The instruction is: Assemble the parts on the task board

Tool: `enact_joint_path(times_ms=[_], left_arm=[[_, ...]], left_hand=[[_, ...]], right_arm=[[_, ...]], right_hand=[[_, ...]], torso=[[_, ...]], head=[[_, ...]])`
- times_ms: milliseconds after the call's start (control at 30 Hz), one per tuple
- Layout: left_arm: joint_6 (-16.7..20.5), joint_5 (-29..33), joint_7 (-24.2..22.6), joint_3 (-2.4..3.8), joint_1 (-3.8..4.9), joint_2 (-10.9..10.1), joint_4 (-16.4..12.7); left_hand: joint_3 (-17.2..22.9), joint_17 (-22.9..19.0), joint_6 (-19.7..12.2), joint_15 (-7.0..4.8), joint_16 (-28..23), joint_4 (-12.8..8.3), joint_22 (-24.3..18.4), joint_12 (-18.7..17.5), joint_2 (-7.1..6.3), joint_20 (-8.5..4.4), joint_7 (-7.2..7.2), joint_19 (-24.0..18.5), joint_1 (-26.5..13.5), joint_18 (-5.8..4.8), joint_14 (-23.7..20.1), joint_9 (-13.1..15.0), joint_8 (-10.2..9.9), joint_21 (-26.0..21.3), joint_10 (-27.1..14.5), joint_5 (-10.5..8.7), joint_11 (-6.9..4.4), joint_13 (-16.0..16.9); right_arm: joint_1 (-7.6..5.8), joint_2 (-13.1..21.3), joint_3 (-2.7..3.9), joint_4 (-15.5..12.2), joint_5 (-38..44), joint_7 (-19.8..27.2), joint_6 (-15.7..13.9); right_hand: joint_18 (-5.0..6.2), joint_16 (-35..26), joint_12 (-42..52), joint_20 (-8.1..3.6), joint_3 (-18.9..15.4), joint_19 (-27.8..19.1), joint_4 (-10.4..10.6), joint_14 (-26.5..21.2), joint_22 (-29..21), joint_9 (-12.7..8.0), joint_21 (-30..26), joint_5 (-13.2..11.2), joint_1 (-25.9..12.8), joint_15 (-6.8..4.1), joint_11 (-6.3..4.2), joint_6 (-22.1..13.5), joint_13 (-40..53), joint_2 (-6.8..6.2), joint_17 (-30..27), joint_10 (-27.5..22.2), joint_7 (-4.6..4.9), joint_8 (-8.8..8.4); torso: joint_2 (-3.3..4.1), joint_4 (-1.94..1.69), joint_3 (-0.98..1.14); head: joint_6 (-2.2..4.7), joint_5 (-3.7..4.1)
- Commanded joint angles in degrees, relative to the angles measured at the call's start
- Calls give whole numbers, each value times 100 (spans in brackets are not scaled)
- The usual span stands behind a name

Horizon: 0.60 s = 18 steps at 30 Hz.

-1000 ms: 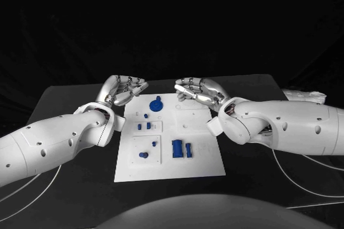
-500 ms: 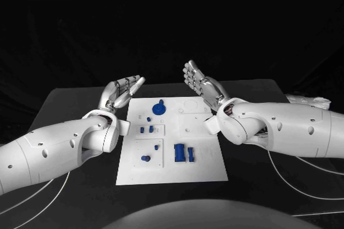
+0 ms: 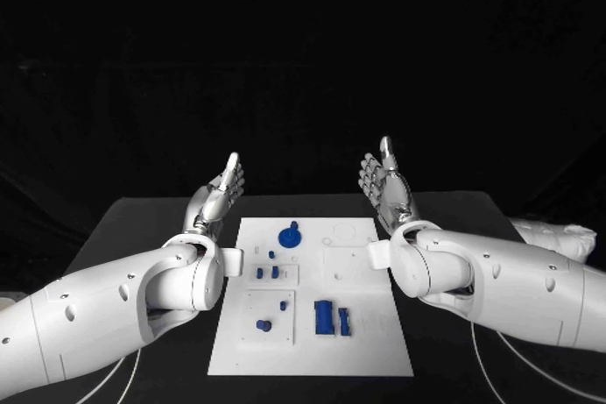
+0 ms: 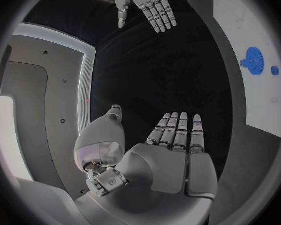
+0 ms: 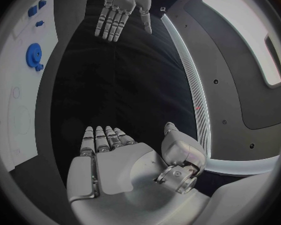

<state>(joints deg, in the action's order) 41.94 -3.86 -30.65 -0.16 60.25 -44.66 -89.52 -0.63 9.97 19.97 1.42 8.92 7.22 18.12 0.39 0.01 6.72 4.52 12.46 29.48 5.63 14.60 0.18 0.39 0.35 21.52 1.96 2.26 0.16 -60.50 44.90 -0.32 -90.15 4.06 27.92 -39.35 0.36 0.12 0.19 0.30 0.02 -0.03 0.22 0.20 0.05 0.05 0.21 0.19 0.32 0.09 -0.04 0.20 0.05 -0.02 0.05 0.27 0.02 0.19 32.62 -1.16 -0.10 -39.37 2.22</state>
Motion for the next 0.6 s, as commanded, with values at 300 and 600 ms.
enact_joint_path(times_ms=[300,600], left_arm=[[218,386,86,16,-9,-3,-44],[218,386,86,16,-9,-3,-44]], left_hand=[[63,-515,-1032,-142,-460,-722,-936,-39,-1,-672,-452,-658,-1522,-563,-755,-18,-39,-35,-1112,-196,-226,-16],[63,-997,-1320,-142,-892,-722,-1199,-39,-1,-672,-452,-817,-1947,-563,-958,-18,-39,-35,-1424,-196,-226,-16]], right_arm=[[34,-21,32,19,-406,187,-476],[34,-21,32,19,-406,187,-476]], right_hand=[[-36,-12,-19,-30,-2,3,-22,-20,-5,-5,-21,-19,-32,-9,4,-20,-5,2,-5,-27,-2,-19],[-36,-12,-19,-30,-2,3,-22,-20,-5,-5,-21,-19,-32,-9,4,-20,-5,2,-5,-27,-2,-19]], torso=[[-144,116,10],[-144,116,10]], head=[[500,-222],[500,-222]])
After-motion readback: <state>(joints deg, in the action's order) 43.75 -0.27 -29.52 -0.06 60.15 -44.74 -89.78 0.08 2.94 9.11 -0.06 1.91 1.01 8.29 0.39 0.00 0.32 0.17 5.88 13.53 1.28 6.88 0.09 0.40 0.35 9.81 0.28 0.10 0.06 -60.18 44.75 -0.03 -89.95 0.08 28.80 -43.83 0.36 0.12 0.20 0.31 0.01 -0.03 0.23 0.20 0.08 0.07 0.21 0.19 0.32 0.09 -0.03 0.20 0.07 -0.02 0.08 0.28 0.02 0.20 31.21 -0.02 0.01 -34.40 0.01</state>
